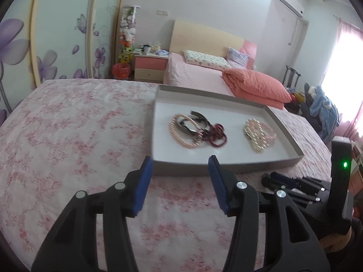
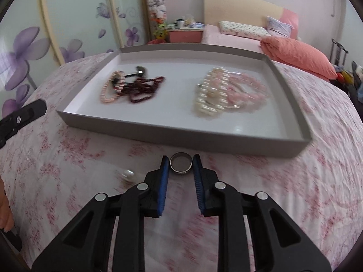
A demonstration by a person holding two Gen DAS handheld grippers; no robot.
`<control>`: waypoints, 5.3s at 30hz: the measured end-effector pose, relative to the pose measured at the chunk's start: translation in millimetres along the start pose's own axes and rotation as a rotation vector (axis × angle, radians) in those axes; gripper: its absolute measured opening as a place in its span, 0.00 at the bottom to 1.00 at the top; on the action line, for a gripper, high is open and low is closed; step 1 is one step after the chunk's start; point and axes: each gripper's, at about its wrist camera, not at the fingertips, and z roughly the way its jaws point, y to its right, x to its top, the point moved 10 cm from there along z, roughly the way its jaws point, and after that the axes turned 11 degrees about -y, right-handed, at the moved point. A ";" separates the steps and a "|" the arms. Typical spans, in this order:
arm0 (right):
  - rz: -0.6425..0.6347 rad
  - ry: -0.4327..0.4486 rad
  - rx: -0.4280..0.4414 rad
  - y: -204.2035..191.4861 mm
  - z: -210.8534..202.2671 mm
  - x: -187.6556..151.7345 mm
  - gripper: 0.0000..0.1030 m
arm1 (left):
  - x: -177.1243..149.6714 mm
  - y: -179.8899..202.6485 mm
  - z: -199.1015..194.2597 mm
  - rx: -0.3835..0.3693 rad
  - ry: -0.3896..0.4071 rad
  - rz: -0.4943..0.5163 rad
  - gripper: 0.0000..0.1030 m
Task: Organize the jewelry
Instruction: 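Grasp silver ring with right tool while left tool grasps other pearl earring, then carry silver ring with right tool while left tool carries earring over tray, then open both tools to release the ring and earring into the tray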
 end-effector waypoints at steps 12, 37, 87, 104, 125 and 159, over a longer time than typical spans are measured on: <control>0.125 0.009 -0.051 66.8 -9.8 -15.1 0.22 | -31.5 85.6 29.4 -0.069 -0.107 0.197 0.58; 0.123 0.009 -0.034 66.6 -10.1 -15.0 0.22 | -38.3 58.2 72.0 0.127 -0.201 0.191 0.13; 0.071 0.015 -0.043 42.0 -12.4 -18.3 0.22 | -37.3 10.3 55.4 0.137 -0.185 0.078 0.13; 0.007 0.183 -0.046 8.2 -67.6 -7.5 0.22 | -25.7 31.5 1.3 0.065 -0.047 0.082 0.13; 0.030 0.574 -0.061 6.3 -152.5 26.9 0.22 | 12.4 62.8 -61.7 0.026 0.241 0.128 0.13; 0.128 0.438 0.023 32.8 -61.2 100.0 0.22 | 80.3 52.5 31.1 0.025 0.169 0.097 0.14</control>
